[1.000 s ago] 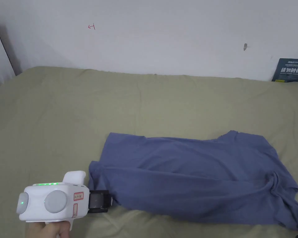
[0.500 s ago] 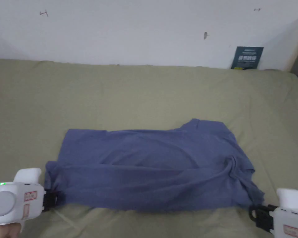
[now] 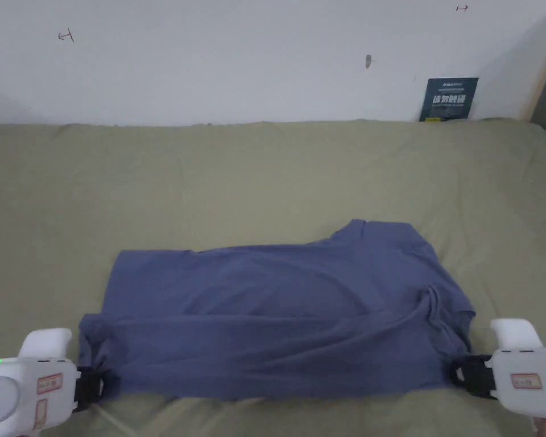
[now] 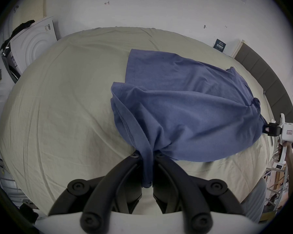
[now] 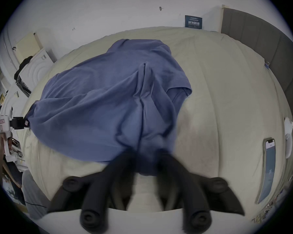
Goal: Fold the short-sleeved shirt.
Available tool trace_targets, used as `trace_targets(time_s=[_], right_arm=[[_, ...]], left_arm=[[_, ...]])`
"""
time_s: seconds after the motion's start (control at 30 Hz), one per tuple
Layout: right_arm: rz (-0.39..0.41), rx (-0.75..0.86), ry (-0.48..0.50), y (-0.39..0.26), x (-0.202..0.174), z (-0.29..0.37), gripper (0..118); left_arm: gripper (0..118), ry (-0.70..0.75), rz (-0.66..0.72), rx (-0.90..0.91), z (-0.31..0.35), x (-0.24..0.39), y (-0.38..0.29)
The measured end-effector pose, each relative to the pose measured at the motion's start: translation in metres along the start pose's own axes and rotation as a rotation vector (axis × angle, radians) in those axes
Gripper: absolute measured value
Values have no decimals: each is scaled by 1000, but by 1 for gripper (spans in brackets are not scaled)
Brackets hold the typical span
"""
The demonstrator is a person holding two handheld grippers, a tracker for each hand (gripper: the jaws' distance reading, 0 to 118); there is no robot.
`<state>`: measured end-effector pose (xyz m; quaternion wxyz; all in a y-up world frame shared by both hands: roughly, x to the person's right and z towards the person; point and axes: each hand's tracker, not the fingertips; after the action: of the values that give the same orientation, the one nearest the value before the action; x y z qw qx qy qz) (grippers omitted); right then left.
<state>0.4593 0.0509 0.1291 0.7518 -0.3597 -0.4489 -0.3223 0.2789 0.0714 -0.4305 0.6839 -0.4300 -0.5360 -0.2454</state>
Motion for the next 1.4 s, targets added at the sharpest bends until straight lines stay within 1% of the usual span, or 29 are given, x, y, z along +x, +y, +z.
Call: trace_targets(time_s=[0.07,0.13,0.33,0.37,0.43,0.53,0.6,0.8,0.97,1.0,1.03,1.07,1.1,1.13,1.17,1.2,1.23,1.3,1.37,1.4], right_arm=[[27,12,-3,-1,1,4,14],[25,17,1,-2,0,13,14],[52,34,4,-16,-7,43,14],[73,32,2,-20,-9,49,14],[102,32,-12,-32,-16,62,14],[117,13,-9,-55,-22,79,14],[148,-2,-15,-75,-26,92,14],[137,-47,-5,-126,-31,106,14],[102,-52,-8,-134,-30,101,14],[91,-51,-15,-133,-30,100,20],[68,-37,-26,-133,-31,102,44],[56,-24,-60,-132,-31,105,82],[48,-13,-90,-130,-28,106,118],[31,12,-99,-129,-24,111,118],[12,109,-77,-125,-21,122,118],[-27,89,-63,-121,-15,130,118],[-41,86,-63,-116,-15,133,118],[-40,101,-64,-103,-14,137,118],[-42,115,-62,-90,-16,131,116],[-48,131,-66,-83,-17,129,98]], left_arm=[[7,5,-10,-5,1,0,1],[7,11,-12,-3,4,-1,1],[7,7,-11,-5,23,-4,-4],[7,10,-10,-4,28,-5,-6],[7,6,-6,-15,37,-8,-16],[7,10,-25,-29,53,-9,-38],[7,7,-25,-43,67,-11,-58],[7,-3,-2,-61,87,-27,-105],[7,-21,35,-65,84,-32,-115],[12,-30,39,-58,84,-32,-116],[41,-47,43,-41,85,-33,-117],[93,-22,39,-36,87,-31,-118],[118,-2,31,-60,85,-33,-118],[110,-19,38,-39,88,-35,-123],[108,-25,40,-28,89,-39,-119],[108,-23,63,-43,96,-39,-116],[108,-21,75,-42,101,-38,-114],[108,-8,67,14,105,-36,-104],[103,-7,70,45,116,-27,-82],[90,-14,72,58,115,-25,-72]])
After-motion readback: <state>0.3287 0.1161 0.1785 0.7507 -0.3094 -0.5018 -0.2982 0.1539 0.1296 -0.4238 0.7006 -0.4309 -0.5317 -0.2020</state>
